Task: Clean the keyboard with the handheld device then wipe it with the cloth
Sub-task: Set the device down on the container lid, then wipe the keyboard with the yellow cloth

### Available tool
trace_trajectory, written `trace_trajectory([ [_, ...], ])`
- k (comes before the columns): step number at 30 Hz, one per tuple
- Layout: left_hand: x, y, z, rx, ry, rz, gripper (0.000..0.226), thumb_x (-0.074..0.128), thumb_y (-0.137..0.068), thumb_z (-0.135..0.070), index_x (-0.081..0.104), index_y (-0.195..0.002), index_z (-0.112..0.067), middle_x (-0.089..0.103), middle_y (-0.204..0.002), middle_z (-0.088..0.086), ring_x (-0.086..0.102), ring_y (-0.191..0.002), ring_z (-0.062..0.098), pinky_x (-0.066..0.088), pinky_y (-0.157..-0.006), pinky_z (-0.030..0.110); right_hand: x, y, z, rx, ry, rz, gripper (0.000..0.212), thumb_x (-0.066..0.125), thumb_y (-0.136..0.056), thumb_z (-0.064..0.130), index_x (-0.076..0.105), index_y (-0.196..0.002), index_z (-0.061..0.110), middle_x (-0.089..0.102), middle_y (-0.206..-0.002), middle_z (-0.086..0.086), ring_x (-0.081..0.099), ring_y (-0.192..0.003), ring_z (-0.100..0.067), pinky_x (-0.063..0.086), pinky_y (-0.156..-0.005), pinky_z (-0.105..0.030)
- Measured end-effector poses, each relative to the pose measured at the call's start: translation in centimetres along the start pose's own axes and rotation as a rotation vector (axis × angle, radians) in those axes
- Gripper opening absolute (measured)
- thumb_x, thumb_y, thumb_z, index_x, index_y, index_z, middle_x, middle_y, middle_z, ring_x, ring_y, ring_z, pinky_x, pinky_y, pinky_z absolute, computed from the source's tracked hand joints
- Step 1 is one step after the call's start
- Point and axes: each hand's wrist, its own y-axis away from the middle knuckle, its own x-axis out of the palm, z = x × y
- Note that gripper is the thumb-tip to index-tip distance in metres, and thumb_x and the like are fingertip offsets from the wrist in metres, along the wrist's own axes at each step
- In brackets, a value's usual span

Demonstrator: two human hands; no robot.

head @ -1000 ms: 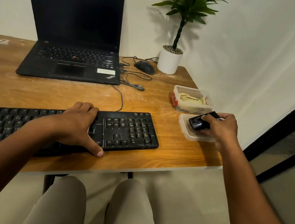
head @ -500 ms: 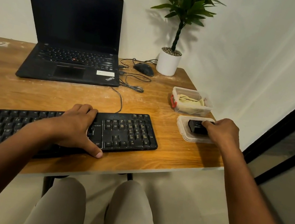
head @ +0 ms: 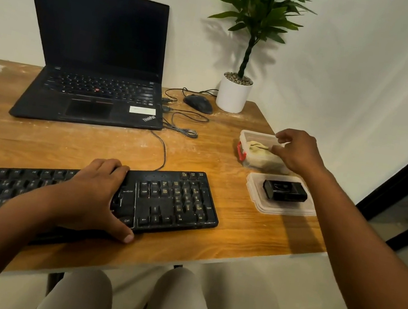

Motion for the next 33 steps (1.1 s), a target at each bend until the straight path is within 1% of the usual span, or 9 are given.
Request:
trace_trajectory([
  [4, 0.5, -0.3, 0.4, 0.006, -0.025, -0.046, 0.162, 0.061, -0.041, -0.099, -0.008, -0.162, -0.016, -0.001, -0.166, -0.001, 0.0, -0.152, 0.021, 0.013, -0.124, 0.036, 0.9, -2.9, -0.4, -0.073, 0.12, 0.12, 0.041, 0.086, -0.081, 0.022, 0.073, -0.119, 0.014, 0.072, -0.119, -0.004, 0.06, -0.097, -0.013, 0.042, -0.085, -0.024],
  [7, 0.7, -0.4, 0.4, -0.001, -0.041, -0.048, 0.159, 0.066, -0.047, -0.096, -0.01, -0.162, -0.017, -0.003, -0.166, -0.003, -0.002, -0.153, 0.019, 0.012, -0.124, 0.034, 1.7, -4.3, -0.5, -0.129, 0.208, 0.199, 0.036, 0.088, -0.078, 0.023, 0.076, -0.112, 0.015, 0.073, -0.114, -0.002, 0.064, -0.097, -0.015, 0.046, -0.084, -0.025],
  [10, 0.7, -0.6, 0.7, -0.009, -0.059, -0.025, 0.162, 0.059, -0.044, -0.101, -0.016, -0.16, -0.018, -0.008, -0.165, -0.005, -0.007, -0.152, 0.016, 0.007, -0.123, 0.031, 2.3, -5.2, -0.4, -0.156, 0.264, 0.234, 0.027, 0.087, -0.08, 0.023, 0.078, -0.105, 0.017, 0.074, -0.11, -0.002, 0.065, -0.098, -0.017, 0.05, -0.084, -0.028],
  [13, 0.9, -0.6, 1.1, -0.001, -0.031, -0.006, 0.168, 0.043, -0.031, -0.11, -0.021, -0.159, -0.022, -0.014, -0.162, -0.01, -0.011, -0.15, 0.014, 0.005, -0.123, 0.029, 2.8, -5.8, -0.1, -0.162, 0.308, 0.246, 0.023, 0.086, -0.081, 0.022, 0.08, -0.102, 0.017, 0.073, -0.107, -0.002, 0.065, -0.097, -0.019, 0.054, -0.087, -0.033],
  [16, 0.9, -0.6, 1.2, -0.003, -0.028, 0.004, 0.171, 0.034, -0.024, -0.113, -0.026, -0.157, -0.023, -0.02, -0.16, -0.012, -0.015, -0.15, 0.014, 0.003, -0.123, 0.03, 3.3, -6.4, 0.2, -0.156, 0.353, 0.233, 0.016, 0.087, -0.079, 0.021, 0.081, -0.094, 0.017, 0.075, -0.1, -0.002, 0.065, -0.09, -0.019, 0.053, -0.08, -0.031],
  [19, 0.8, -0.6, 1.1, -0.006, -0.021, 0.013, 0.172, 0.032, -0.022, -0.113, -0.026, -0.157, -0.023, -0.022, -0.162, -0.01, -0.017, -0.151, 0.016, 0.003, -0.123, 0.031, 3.7, -6.9, 0.3, -0.139, 0.389, 0.217, 0.015, 0.089, -0.077, 0.025, 0.08, -0.088, 0.018, 0.075, -0.095, -0.002, 0.066, -0.086, -0.019, 0.052, -0.076, -0.03],
  [25, 0.7, -0.3, 0.6, -0.023, -0.025, -0.011, 0.161, 0.059, -0.045, -0.101, -0.023, -0.159, -0.021, -0.019, -0.163, -0.008, -0.016, -0.152, 0.015, 0.002, -0.122, 0.029, 3.5, -6.6, 0.7, -0.145, 0.438, 0.211, 0.026, 0.085, -0.076, 0.039, 0.074, -0.086, 0.017, 0.072, -0.092, -0.004, 0.066, -0.086, -0.024, 0.058, -0.082, -0.039],
  [28, 0.5, -0.1, 0.4, -0.019, -0.028, -0.022, 0.159, 0.061, -0.047, -0.098, -0.02, -0.16, -0.02, -0.015, -0.165, -0.006, -0.013, -0.152, 0.016, 0.004, -0.122, 0.03, 2.9, -6.2, 1.0, -0.136, 0.43, 0.18, 0.019, 0.082, -0.077, 0.033, 0.074, -0.085, 0.019, 0.072, -0.092, -0.003, 0.066, -0.085, -0.023, 0.058, -0.079, -0.037],
  [33, 0.1, 0.3, -0.3, -0.022, -0.025, -0.015, 0.156, 0.066, -0.051, -0.093, -0.016, -0.161, -0.018, -0.009, -0.166, -0.003, -0.006, -0.154, 0.019, 0.009, -0.124, 0.033, 0.0, -5.7, 2.0, -0.158, 0.338, 0.144, 0.012, 0.081, -0.081, 0.026, 0.071, -0.077, 0.023, 0.072, -0.09, 0.0, 0.065, -0.083, -0.02, 0.048, -0.071, -0.029],
])
